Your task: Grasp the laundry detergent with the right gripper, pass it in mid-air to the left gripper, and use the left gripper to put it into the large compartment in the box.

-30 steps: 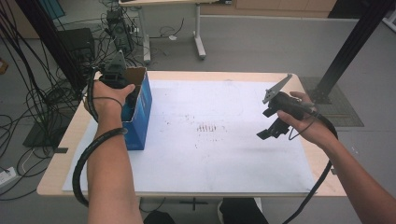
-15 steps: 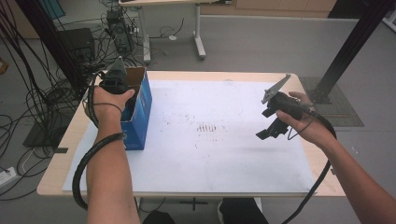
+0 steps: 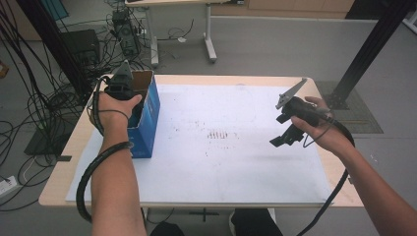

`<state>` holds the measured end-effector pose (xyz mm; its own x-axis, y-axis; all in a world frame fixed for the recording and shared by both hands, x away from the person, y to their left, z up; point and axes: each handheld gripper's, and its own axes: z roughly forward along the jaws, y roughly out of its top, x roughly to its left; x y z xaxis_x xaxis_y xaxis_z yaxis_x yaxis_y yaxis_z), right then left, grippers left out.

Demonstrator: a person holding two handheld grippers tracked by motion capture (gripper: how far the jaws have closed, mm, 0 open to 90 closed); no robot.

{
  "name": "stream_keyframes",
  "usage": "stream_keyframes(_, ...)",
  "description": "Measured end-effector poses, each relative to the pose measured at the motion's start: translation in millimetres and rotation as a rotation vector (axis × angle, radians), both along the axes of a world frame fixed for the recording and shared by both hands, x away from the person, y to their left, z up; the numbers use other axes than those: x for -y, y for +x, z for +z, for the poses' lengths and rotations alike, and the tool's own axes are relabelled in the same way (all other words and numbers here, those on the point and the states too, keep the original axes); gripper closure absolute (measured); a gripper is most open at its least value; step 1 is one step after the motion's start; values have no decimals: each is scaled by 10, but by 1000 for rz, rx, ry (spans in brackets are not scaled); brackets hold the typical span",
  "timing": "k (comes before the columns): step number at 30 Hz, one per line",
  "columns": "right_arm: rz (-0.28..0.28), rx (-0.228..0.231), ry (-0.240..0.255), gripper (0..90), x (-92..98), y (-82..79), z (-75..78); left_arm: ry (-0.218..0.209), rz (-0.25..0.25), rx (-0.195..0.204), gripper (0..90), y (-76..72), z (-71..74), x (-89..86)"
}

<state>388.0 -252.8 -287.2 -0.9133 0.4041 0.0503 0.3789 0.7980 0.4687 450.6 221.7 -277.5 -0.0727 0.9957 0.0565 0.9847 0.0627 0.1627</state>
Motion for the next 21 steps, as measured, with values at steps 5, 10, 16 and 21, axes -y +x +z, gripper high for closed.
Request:
stream_keyframes(5,-3,-1,-2,50,6,6,2,-1,-1,-2,363,2,2,8)
stream_keyframes(10,0,1,-4,50,2,6,20,-2,2,-2,363,1,1,7)
stream_keyframes(16,1,2,-4,50,-8,2,25,-5,3,-1,363,-4,2,-3)
stream_keyframes(21,1,4,-6,49,-14,0,32,-4,4,2,363,-10,2,-5)
